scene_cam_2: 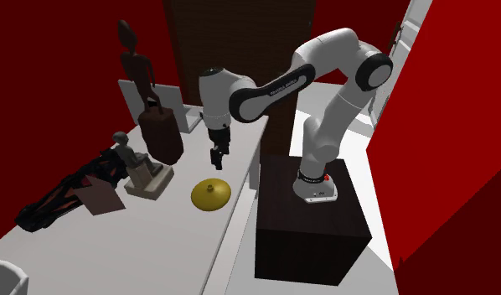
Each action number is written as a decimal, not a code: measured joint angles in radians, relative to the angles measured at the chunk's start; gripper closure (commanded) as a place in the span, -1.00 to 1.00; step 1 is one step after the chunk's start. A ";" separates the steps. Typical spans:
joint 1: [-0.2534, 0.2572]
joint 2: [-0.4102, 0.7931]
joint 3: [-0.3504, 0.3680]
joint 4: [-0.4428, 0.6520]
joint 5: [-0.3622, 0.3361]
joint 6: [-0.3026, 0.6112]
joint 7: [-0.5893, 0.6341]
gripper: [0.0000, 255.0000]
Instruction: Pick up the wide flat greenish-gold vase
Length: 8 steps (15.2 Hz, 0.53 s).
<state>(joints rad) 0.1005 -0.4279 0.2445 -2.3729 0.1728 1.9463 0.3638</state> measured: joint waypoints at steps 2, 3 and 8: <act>0.006 0.061 0.031 0.025 0.003 0.060 0.037 -1.00; 0.007 0.091 0.041 0.037 0.001 0.089 0.051 -1.00; 0.014 0.188 0.085 0.076 -0.010 0.186 0.111 -1.00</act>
<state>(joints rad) 0.1149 -0.2395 0.3293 -2.2964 0.1626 2.1321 0.4743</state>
